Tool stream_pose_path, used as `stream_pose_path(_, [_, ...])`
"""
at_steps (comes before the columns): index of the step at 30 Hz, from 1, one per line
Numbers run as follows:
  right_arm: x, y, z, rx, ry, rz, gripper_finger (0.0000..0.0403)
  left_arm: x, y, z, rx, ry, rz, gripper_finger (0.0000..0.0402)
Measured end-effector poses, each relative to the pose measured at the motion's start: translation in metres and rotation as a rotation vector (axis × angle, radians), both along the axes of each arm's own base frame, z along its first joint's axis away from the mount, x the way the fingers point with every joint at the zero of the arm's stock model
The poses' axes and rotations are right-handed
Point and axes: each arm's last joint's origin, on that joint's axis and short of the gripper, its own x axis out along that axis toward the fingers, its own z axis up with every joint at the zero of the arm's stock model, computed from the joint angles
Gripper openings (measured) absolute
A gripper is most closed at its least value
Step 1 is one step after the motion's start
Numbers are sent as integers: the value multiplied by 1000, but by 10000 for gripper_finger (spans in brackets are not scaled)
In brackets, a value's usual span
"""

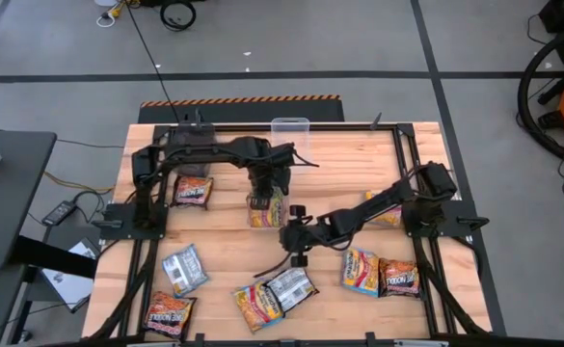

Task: Sort Maruchan noodles
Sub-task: Adjust the green noodle pack on the bottom transparent bin

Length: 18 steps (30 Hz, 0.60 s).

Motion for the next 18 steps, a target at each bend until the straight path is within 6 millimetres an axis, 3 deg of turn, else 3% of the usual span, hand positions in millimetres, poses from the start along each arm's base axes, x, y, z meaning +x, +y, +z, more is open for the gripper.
stream_pose_path(6, [2,-8,-2,-25,-1,-41,145,-1,0,0,-5,14,46,80])
stream_pose_path(12, [3,-13,-1,-23,-12,-55,145,1,-1,0,-6,6,69,11])
stream_pose_path(18, [5,-18,0,-27,-26,-71,145,-2,-2,4,0,14,80,4])
